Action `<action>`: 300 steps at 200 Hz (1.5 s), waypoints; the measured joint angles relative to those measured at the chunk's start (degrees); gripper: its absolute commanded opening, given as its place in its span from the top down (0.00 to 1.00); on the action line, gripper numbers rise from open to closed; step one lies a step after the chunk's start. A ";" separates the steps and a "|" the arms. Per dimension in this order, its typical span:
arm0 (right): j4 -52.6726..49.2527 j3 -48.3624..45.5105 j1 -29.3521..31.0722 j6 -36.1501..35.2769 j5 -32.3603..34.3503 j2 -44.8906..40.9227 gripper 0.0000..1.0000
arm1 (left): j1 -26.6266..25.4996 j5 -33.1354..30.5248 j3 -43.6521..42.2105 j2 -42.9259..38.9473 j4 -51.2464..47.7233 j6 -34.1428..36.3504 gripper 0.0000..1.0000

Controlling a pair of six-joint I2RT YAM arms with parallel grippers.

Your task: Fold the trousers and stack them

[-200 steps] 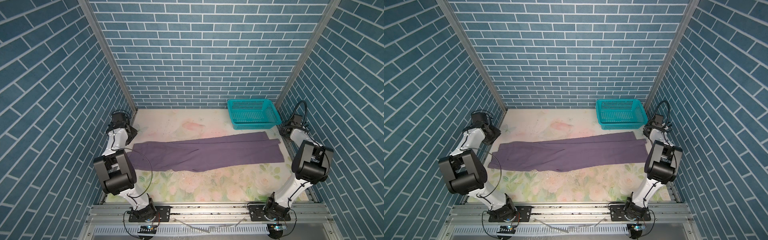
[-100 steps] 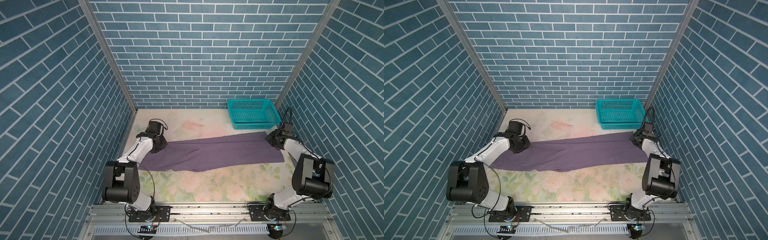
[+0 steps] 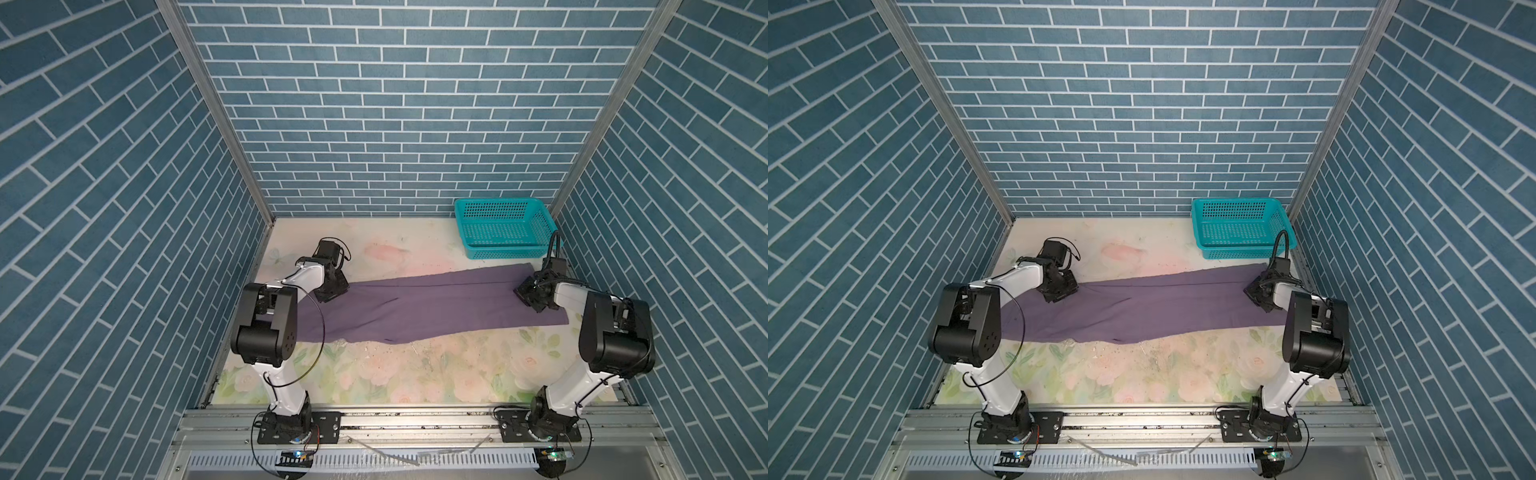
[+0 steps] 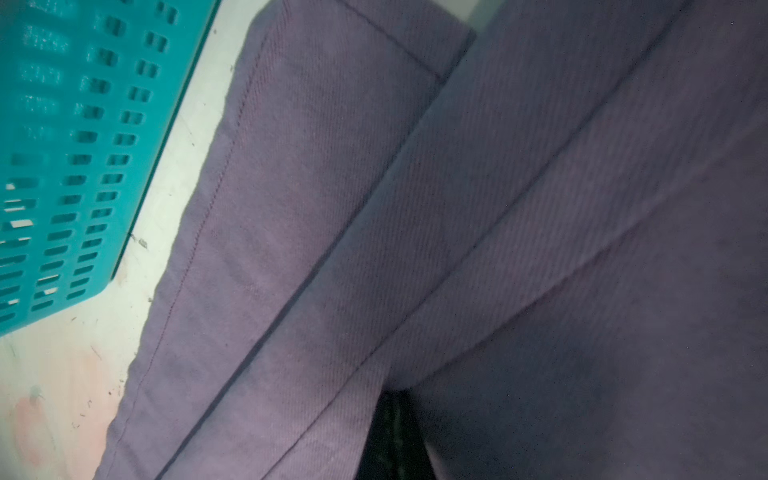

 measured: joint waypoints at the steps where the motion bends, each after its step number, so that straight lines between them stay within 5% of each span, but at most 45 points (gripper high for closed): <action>1: 0.02 0.00 0.00 0.00 -0.02 0.02 1.00 | 0.00 -0.04 0.07 0.00 -0.02 -0.07 0.52; 63: 0.57 2.01 0.20 -0.85 -0.26 1.88 1.00 | 0.00 -1.99 6.69 2.56 -0.04 0.28 0.46; 144: -4.11 21.99 0.46 -4.57 2.84 13.44 1.00 | 0.00 -3.54 21.53 10.12 -3.37 3.67 0.46; 191: -3.69 17.09 0.46 -4.68 2.86 6.99 1.00 | -1.33 -2.54 11.28 -1.73 -3.61 4.35 0.68; 249: -6.25 5.38 0.24 -7.72 5.38 -10.43 1.00 | -5.20 -1.38 -6.03 -13.07 -3.32 3.21 0.73; 300: -5.81 3.52 -5.20 -7.39 3.34 -6.54 1.00 | -5.25 -0.46 -8.28 -9.99 -0.42 1.92 0.74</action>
